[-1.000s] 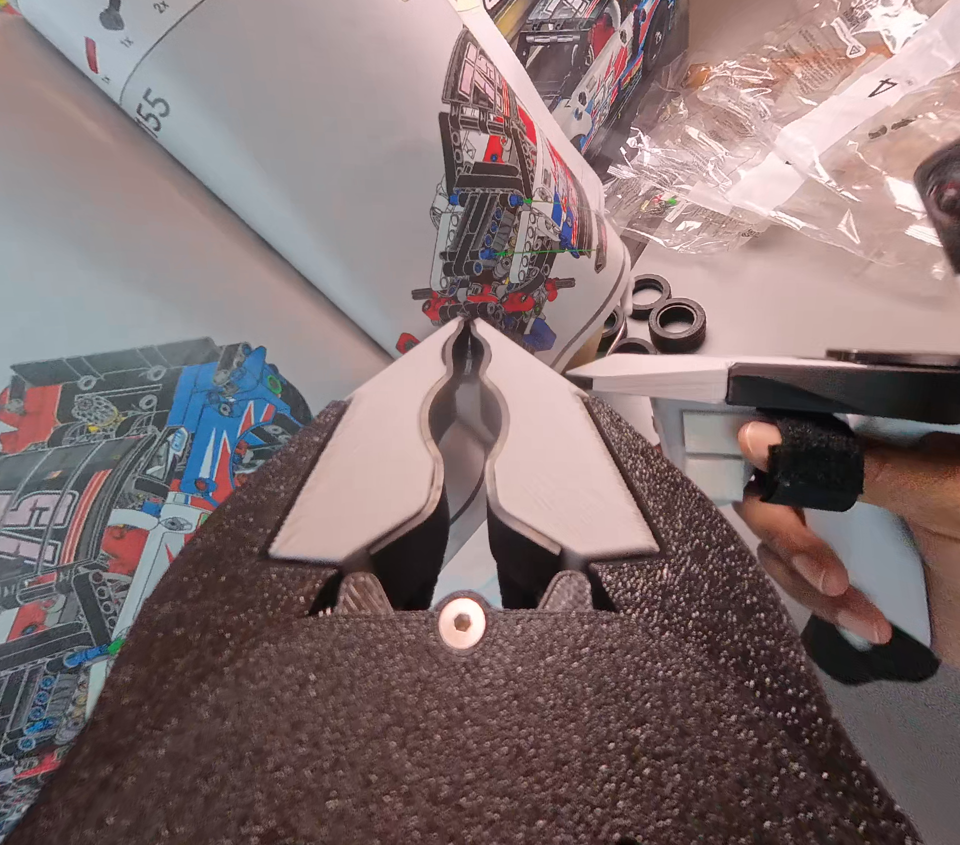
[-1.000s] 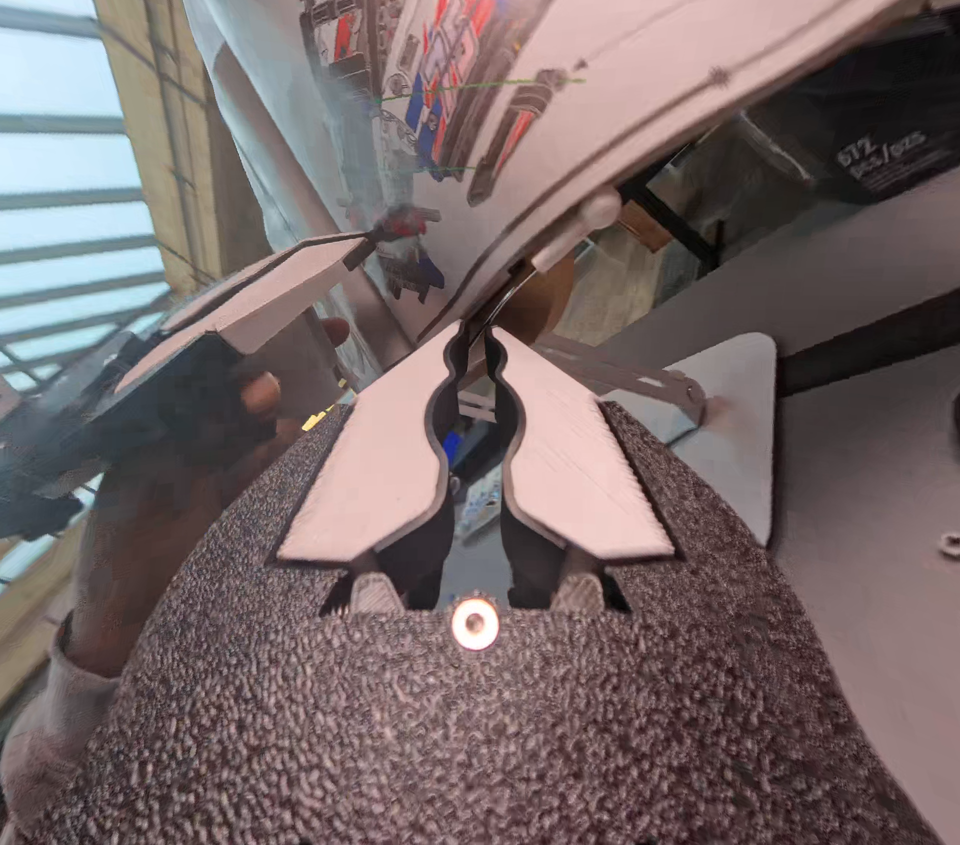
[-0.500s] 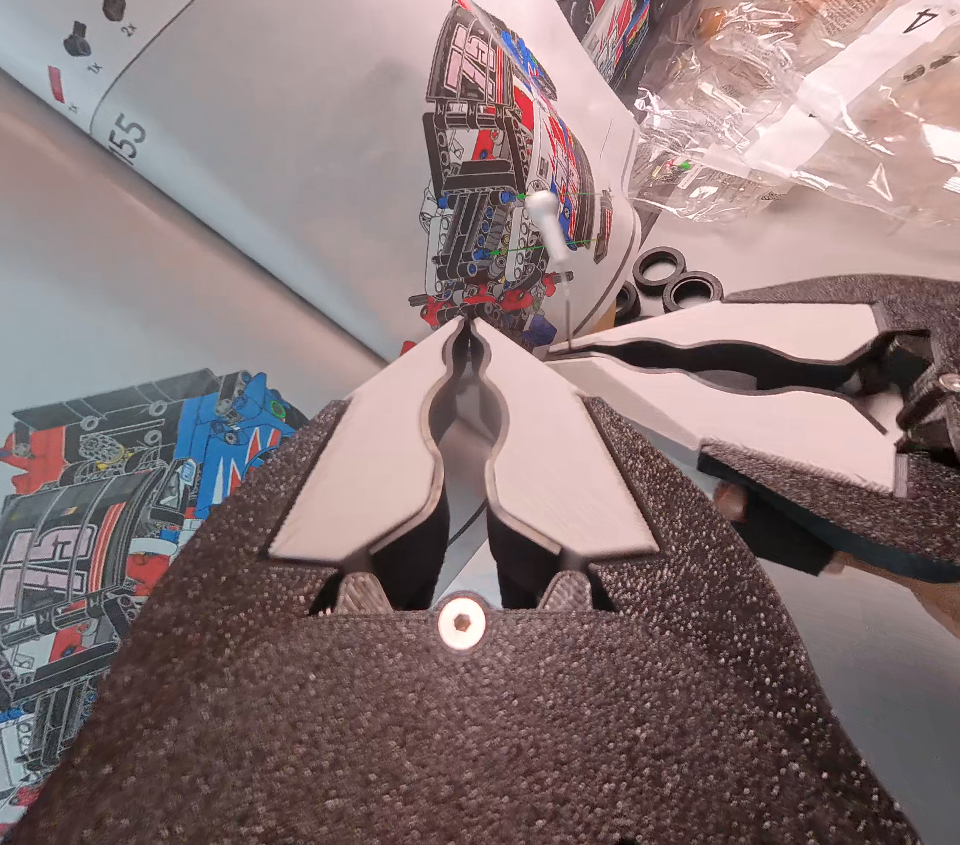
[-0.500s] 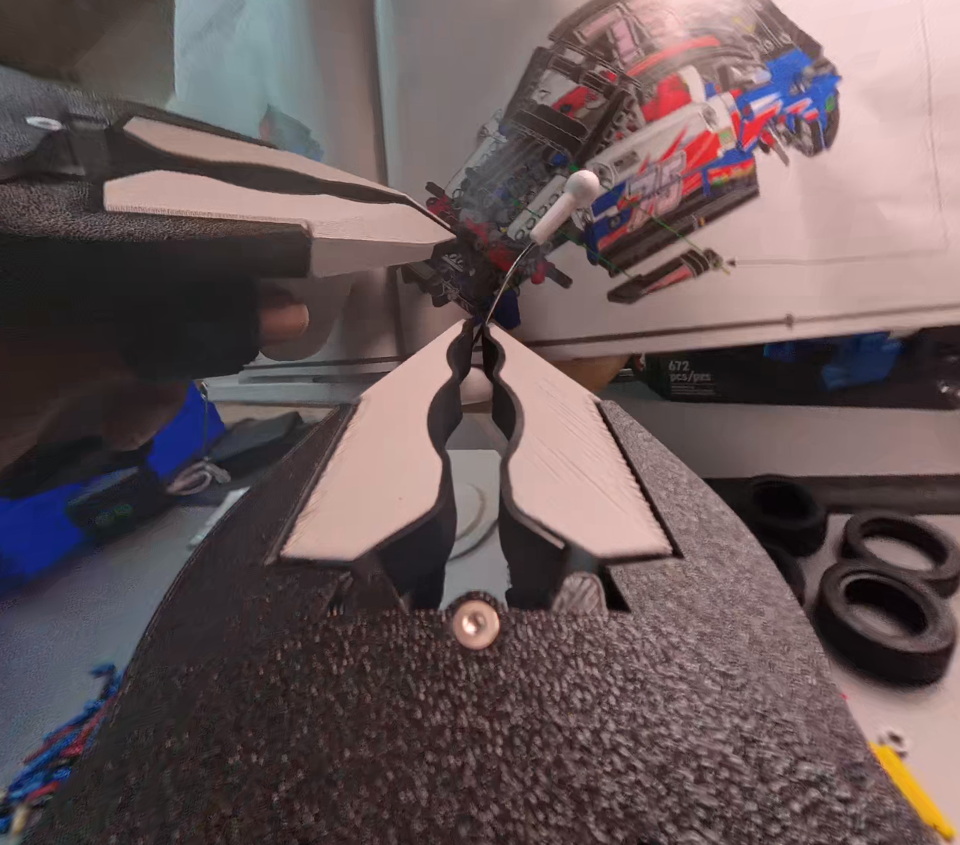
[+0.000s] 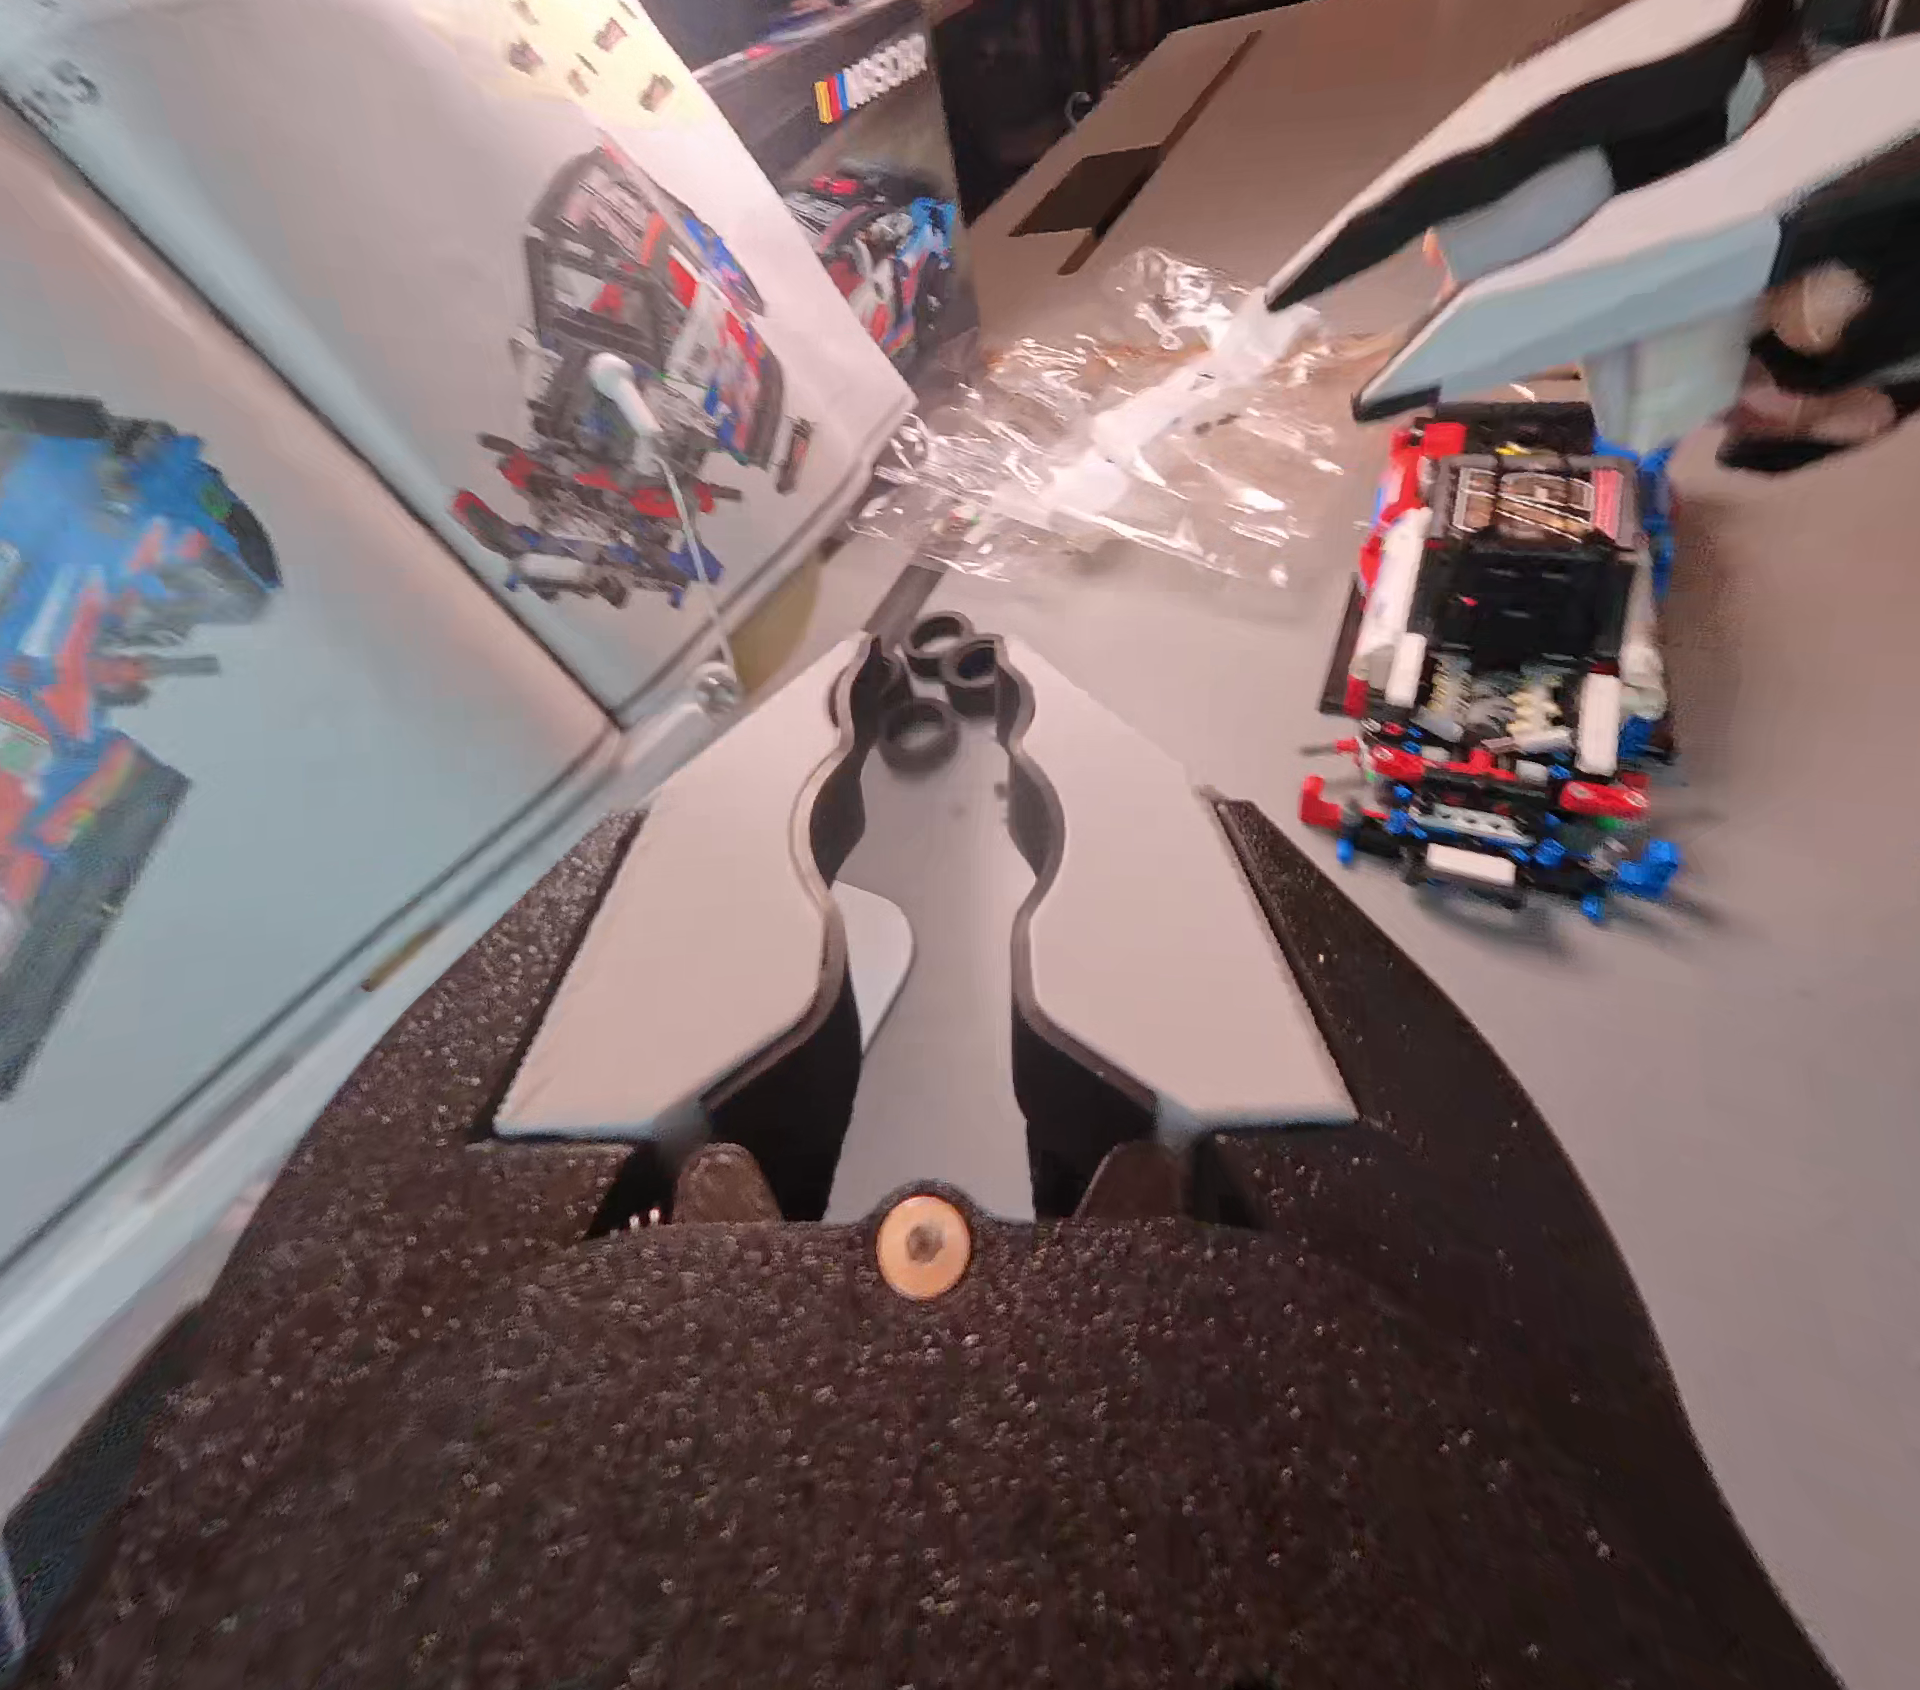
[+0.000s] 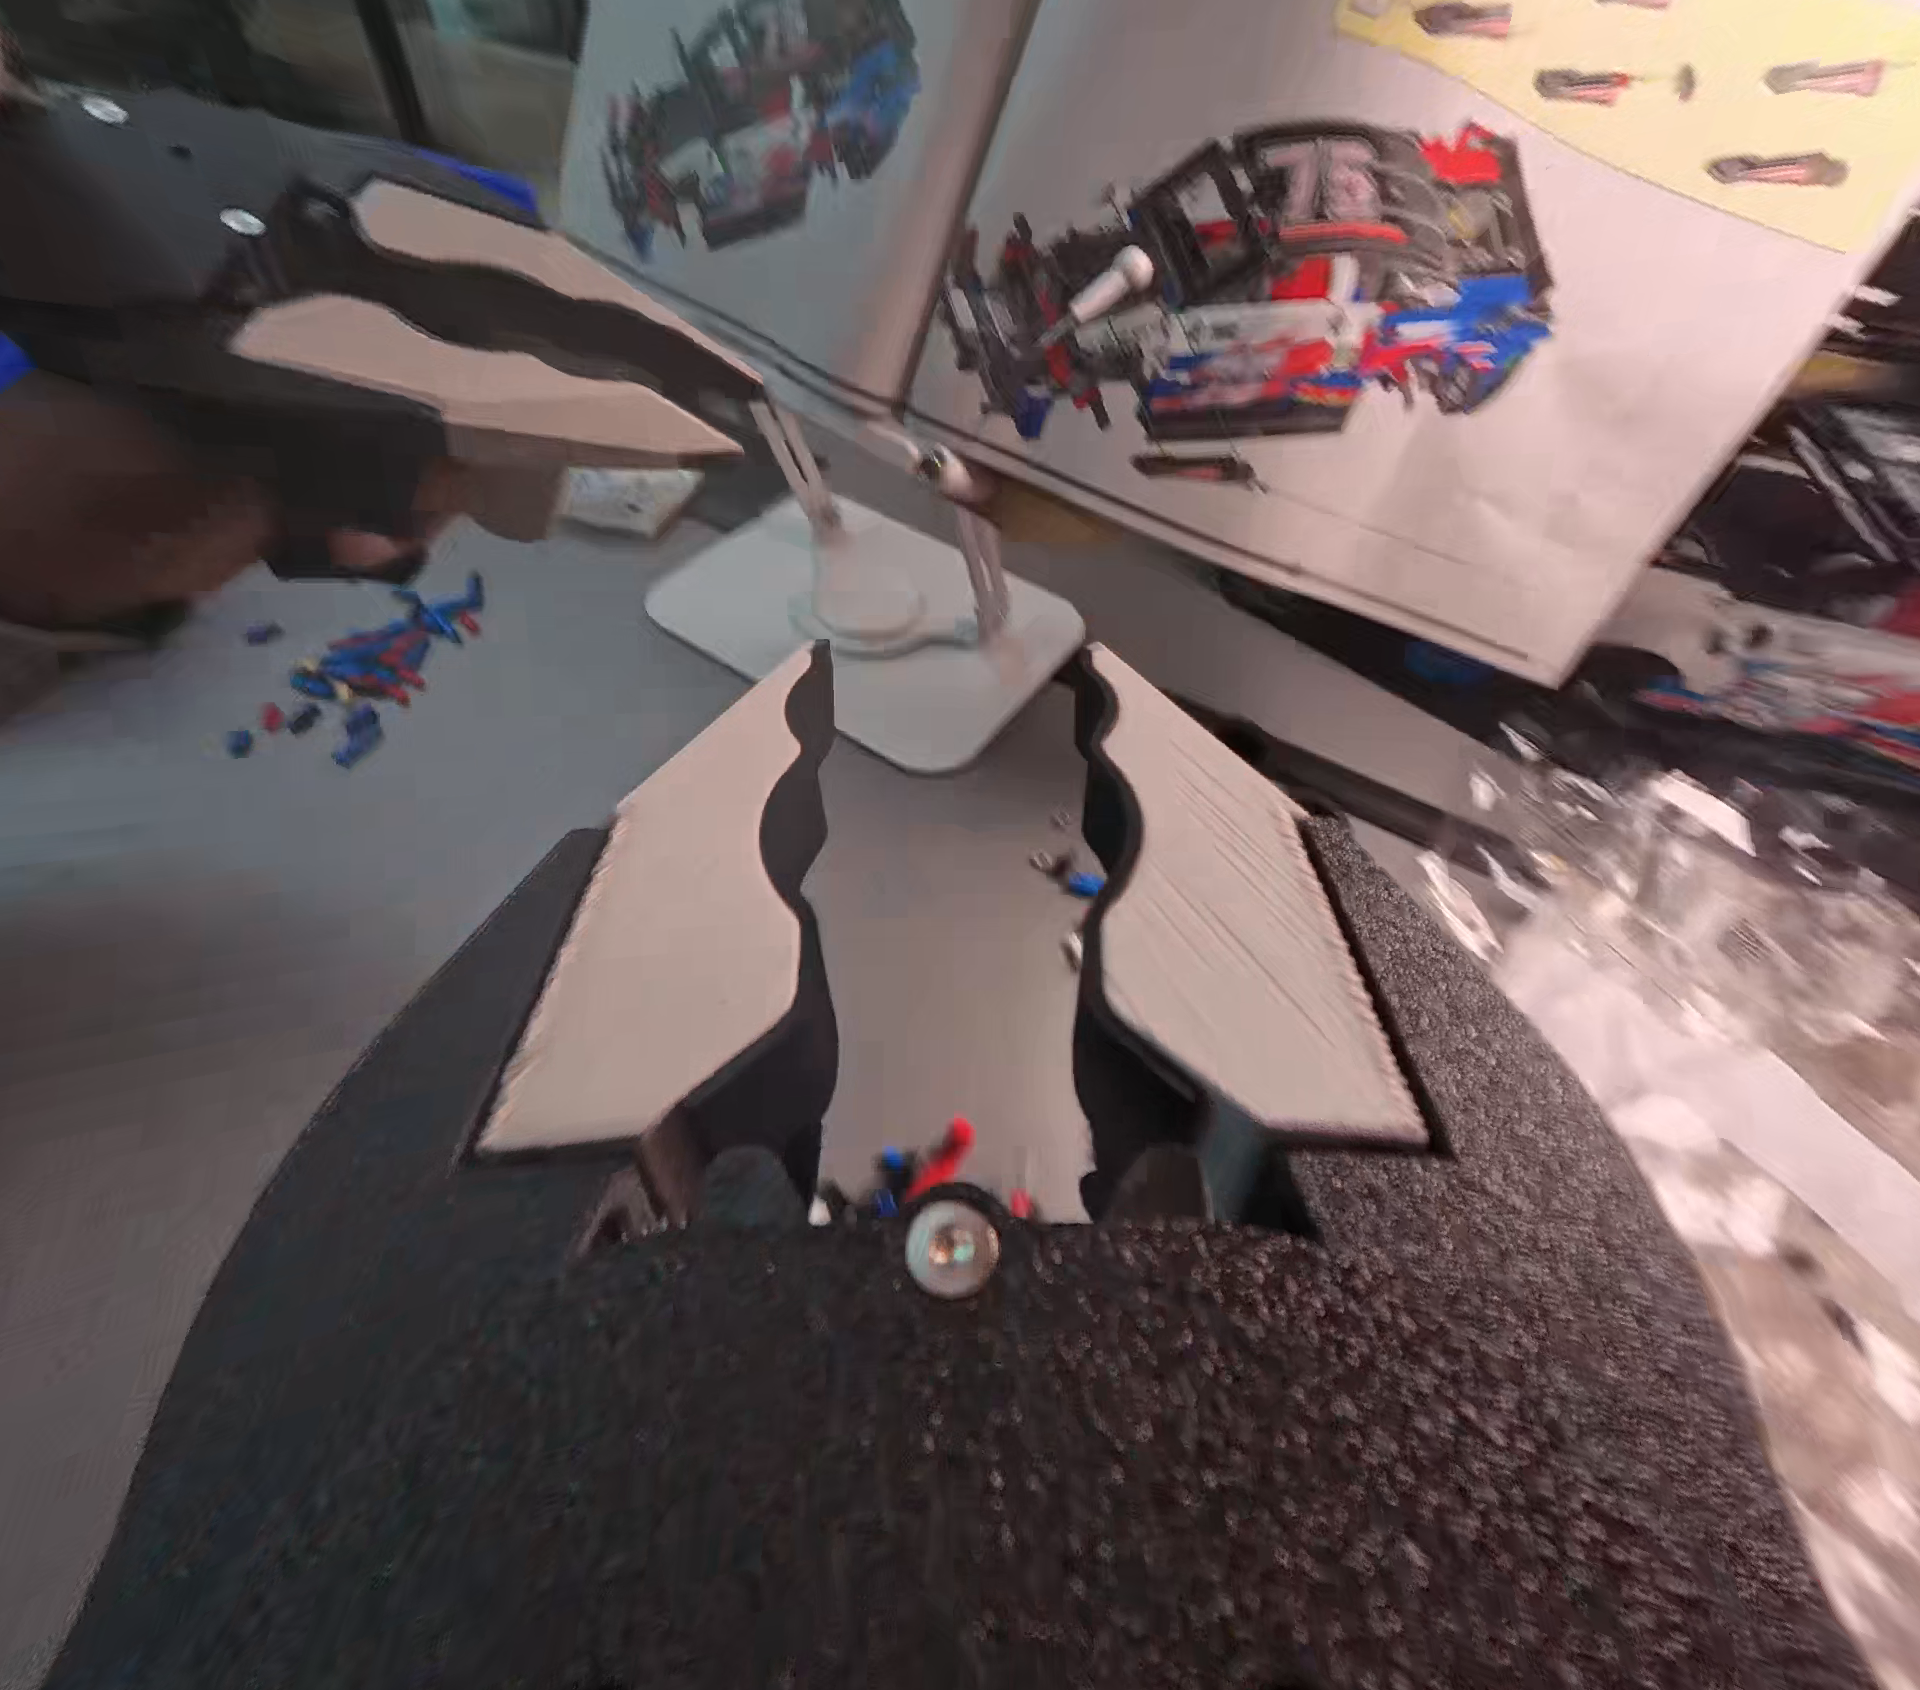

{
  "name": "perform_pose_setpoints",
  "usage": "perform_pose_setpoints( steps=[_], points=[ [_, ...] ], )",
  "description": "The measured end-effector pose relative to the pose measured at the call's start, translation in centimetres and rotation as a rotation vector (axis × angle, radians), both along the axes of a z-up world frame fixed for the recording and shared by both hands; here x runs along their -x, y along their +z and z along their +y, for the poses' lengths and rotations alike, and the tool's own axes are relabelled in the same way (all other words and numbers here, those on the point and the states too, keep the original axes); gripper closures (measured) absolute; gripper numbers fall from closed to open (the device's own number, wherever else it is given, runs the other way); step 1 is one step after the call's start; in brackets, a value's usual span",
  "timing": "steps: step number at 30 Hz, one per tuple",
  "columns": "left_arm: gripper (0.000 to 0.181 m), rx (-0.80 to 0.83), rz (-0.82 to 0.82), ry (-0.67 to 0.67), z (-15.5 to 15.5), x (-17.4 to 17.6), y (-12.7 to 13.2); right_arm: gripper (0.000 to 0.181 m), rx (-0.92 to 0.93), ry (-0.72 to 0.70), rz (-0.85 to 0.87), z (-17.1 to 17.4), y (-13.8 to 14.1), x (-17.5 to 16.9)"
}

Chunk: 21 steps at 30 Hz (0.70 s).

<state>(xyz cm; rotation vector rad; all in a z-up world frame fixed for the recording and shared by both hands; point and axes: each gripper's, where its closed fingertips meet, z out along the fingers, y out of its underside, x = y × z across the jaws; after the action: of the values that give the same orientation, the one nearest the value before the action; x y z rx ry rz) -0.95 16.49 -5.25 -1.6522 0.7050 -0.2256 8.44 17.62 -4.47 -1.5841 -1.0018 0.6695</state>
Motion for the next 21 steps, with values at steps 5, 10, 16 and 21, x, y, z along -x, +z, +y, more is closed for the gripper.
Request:
perform_pose_setpoints(
  steps=[5, 10, 16, 21],
  points=[
    [0.155, 0.117, 0.004, -0.120, -6.4, -1.6, -5.4, 0.133, 0.112, -0.200, -0.243, -2.3, -6.0, -11.7],
    [0.151, 0.233, 0.006, -0.184, -10.6, -3.6, -9.2, 0.142, 0.234, -0.292, -0.288, -3.5, -13.4, -13.2],
    [0.149, 0.243, 0.045, -0.184, -14.7, -4.1, -10.9, 0.172, 0.005, -0.320, -0.308, -2.8, -13.8, -10.4],
    [0.148, 0.269, 0.021, -0.144, -16.3, -2.8, -12.4, 0.173, -0.262, -0.149, -0.419, -5.9, -14.0, -6.0]
  ],
)
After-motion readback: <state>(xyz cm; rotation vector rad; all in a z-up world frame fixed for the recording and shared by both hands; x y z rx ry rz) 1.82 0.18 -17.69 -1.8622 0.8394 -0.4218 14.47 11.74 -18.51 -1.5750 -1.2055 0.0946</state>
